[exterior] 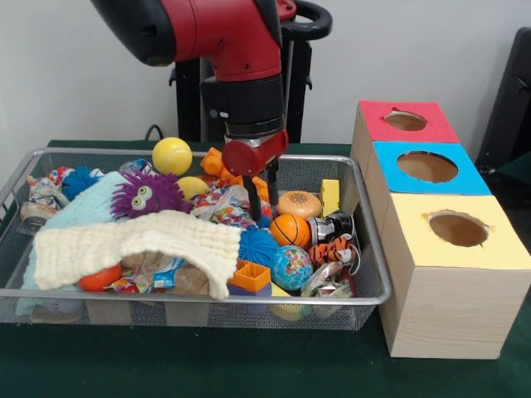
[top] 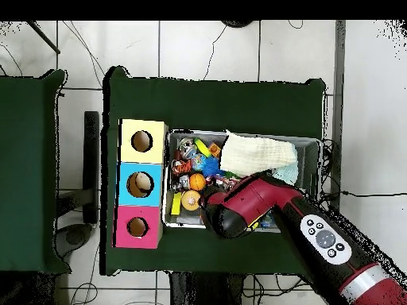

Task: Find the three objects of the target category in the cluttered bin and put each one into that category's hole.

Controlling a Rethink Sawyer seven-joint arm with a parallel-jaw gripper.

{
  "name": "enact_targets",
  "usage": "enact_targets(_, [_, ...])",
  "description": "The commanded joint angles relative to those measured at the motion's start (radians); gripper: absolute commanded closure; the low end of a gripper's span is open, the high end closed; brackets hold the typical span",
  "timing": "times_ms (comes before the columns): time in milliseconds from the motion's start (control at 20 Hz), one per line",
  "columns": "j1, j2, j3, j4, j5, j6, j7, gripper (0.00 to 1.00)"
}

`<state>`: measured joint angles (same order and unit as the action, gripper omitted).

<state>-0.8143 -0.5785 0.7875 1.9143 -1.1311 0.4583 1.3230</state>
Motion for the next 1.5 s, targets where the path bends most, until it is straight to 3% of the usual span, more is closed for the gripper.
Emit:
enact_targets(50, [0.031,-0.048,0.094,0.038,-0.016,-0.025,-0.195,0.00])
enact_targets(450, [0.088,-0.033,0.125,-0.057,0.025,0.040,-0.220,0.00])
enact_targets(700, [0.130,0.043,0.086,-0.163,-0.009,0.076,-0.252,0.00])
enact_targets(850, [0.133,0.126,0.064,-0.231,0.004,0.104,-0.280,0.00])
enact_targets(1000, [0.142,0.147,0.044,-0.264,-0.001,0.098,-0.255,0.00])
enact_targets(1200, [0.161,0.179,-0.004,-0.305,-0.022,0.067,-0.153,0.00])
enact_targets(1300, [0.145,0.217,-0.012,-0.332,-0.016,0.058,-0.151,0.00])
enact_targets(1500, [0.119,0.223,-0.015,-0.328,0.005,0.020,-0.092,0.00])
